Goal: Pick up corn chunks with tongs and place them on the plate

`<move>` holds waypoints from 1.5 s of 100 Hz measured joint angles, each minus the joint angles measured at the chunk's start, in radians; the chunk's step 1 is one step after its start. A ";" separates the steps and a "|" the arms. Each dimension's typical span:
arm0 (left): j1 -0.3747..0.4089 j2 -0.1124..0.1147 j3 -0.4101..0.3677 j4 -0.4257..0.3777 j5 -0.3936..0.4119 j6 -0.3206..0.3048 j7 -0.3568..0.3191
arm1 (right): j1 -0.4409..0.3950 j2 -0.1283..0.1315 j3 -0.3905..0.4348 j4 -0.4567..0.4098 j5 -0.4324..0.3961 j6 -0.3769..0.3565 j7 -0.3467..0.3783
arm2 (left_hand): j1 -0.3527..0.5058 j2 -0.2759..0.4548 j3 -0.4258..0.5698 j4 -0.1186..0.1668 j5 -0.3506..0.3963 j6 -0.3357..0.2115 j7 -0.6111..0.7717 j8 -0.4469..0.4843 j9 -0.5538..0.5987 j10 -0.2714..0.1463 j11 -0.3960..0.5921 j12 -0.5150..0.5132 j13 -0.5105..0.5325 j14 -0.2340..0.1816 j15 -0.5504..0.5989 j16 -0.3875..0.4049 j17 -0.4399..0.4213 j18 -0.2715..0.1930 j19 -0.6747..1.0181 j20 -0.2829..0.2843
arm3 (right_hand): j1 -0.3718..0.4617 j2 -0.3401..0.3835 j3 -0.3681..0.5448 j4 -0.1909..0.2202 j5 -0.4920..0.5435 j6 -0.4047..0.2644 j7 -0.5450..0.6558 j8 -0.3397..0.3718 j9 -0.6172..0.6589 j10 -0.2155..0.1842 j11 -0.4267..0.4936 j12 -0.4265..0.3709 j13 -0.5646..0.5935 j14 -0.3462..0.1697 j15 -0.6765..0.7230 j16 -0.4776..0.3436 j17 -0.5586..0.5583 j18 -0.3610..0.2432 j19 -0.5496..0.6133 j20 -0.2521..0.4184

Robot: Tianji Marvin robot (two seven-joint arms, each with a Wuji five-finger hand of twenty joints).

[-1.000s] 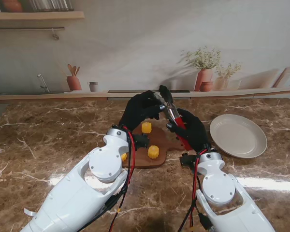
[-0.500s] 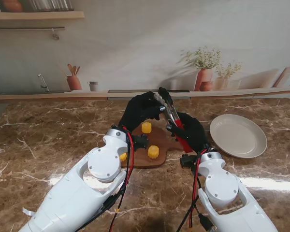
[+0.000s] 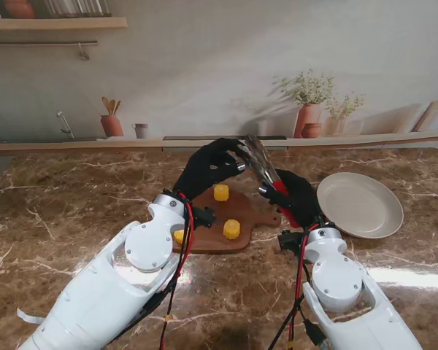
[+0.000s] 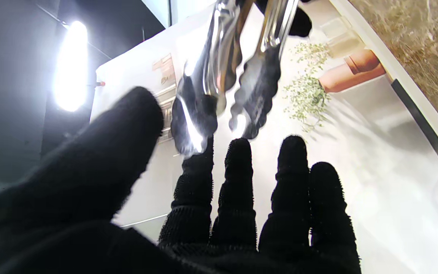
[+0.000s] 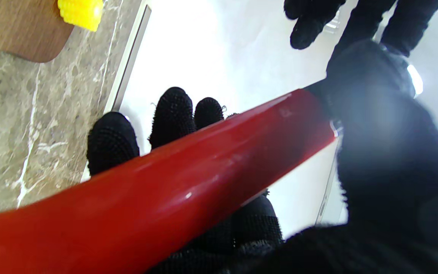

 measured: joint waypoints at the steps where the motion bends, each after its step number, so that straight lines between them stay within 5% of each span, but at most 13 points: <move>1: 0.000 0.000 -0.002 0.000 0.001 0.001 0.000 | -0.001 0.000 0.002 0.000 -0.002 0.002 0.000 | 0.000 0.000 -0.007 0.000 -0.007 0.002 0.009 0.004 -0.012 -0.001 -0.008 -0.004 -0.010 -0.003 -0.003 -0.004 -0.007 -0.002 -0.010 -0.001 | 0.000 0.000 0.000 0.000 0.000 0.000 0.000 0.000 0.000 0.000 0.001 0.000 0.000 0.000 0.000 0.000 0.003 -0.004 0.001 0.000; 15: 0.010 0.007 -0.029 0.000 0.060 0.032 0.001 | -0.009 0.001 0.026 -0.001 -0.089 0.055 -0.001 | 0.002 0.000 -0.033 0.001 -0.047 0.019 -0.060 -0.057 -0.102 -0.007 -0.045 -0.048 -0.091 -0.022 -0.072 -0.078 -0.054 -0.026 -0.077 -0.024 | 0.000 0.000 0.010 0.000 0.005 0.000 0.000 0.000 0.005 0.000 0.001 0.000 0.000 0.000 0.020 0.002 0.012 -0.012 0.026 0.013; 32: 0.045 0.026 -0.090 -0.024 0.166 0.070 -0.015 | -0.023 0.034 0.052 0.007 -0.446 0.112 0.079 | 0.002 0.004 -0.080 0.001 -0.047 0.024 -0.084 -0.084 -0.115 -0.008 -0.061 -0.075 -0.110 -0.039 -0.136 -0.151 -0.067 -0.038 -0.133 -0.050 | 0.000 -0.001 0.010 -0.001 0.005 0.000 0.000 0.000 0.005 0.000 0.001 0.000 0.000 -0.006 0.023 0.002 0.013 -0.029 0.037 0.013; 40: 0.071 0.042 -0.122 -0.045 0.193 0.070 -0.037 | -0.030 0.065 0.060 0.016 -0.515 0.112 0.152 | 0.002 0.012 -0.108 0.001 -0.047 0.029 -0.094 -0.087 -0.115 -0.008 -0.063 -0.093 -0.117 -0.043 -0.150 -0.185 -0.067 -0.046 -0.159 -0.082 | 0.000 -0.001 0.010 -0.001 0.005 0.000 0.000 0.000 0.004 -0.001 0.001 0.000 0.000 -0.009 0.023 0.002 0.017 -0.032 0.037 0.013; 52: 0.114 0.062 -0.165 -0.068 0.226 0.065 -0.060 | -0.042 0.097 0.066 0.040 -0.535 0.102 0.200 | 0.002 0.012 -0.126 0.001 -0.047 0.031 -0.100 -0.098 -0.115 -0.008 -0.074 -0.111 -0.117 -0.056 -0.196 -0.230 -0.067 -0.048 -0.184 -0.119 | 0.000 -0.002 0.010 -0.001 0.005 0.000 0.000 0.000 0.003 -0.001 0.001 0.000 0.000 -0.009 0.023 0.002 0.018 -0.034 0.037 0.013; 78: 0.185 0.090 -0.243 -0.079 0.268 0.029 -0.100 | -0.061 0.122 0.069 0.088 -0.605 0.074 0.288 | 0.002 0.027 -0.143 0.001 -0.045 0.032 -0.182 -0.160 -0.151 -0.012 -0.117 -0.169 -0.132 -0.106 -0.260 -0.332 -0.079 -0.070 -0.250 -0.229 | 0.000 -0.002 0.010 -0.001 -0.011 0.001 -0.005 0.000 -0.016 -0.002 0.000 -0.003 0.000 -0.009 0.023 0.002 0.018 -0.044 0.037 0.013; 116: 0.217 0.102 -0.295 -0.040 0.276 -0.011 -0.113 | -0.005 0.145 -0.004 0.160 -0.702 0.069 0.302 | 0.002 0.030 -0.165 0.011 -0.042 0.033 -0.182 -0.161 -0.151 -0.014 -0.117 -0.174 -0.132 -0.117 -0.260 -0.345 -0.079 -0.079 -0.261 -0.240 | 0.000 0.008 0.005 -0.002 -0.034 0.005 -0.019 -0.001 -0.045 -0.005 -0.001 -0.003 -0.013 -0.018 0.022 0.025 0.009 -0.056 0.037 0.013; 150: 0.242 0.110 -0.323 -0.030 0.294 -0.036 -0.121 | 0.056 0.146 -0.081 0.200 -0.738 0.143 0.291 | 0.002 0.030 -0.165 0.011 -0.042 0.033 -0.182 -0.161 -0.151 -0.016 -0.117 -0.174 -0.139 -0.117 -0.261 -0.347 -0.079 -0.081 -0.263 -0.241 | -0.001 0.017 -0.005 -0.002 -0.045 0.014 -0.026 -0.001 -0.063 -0.005 0.005 -0.003 -0.014 -0.020 0.033 0.040 0.021 -0.061 0.037 0.026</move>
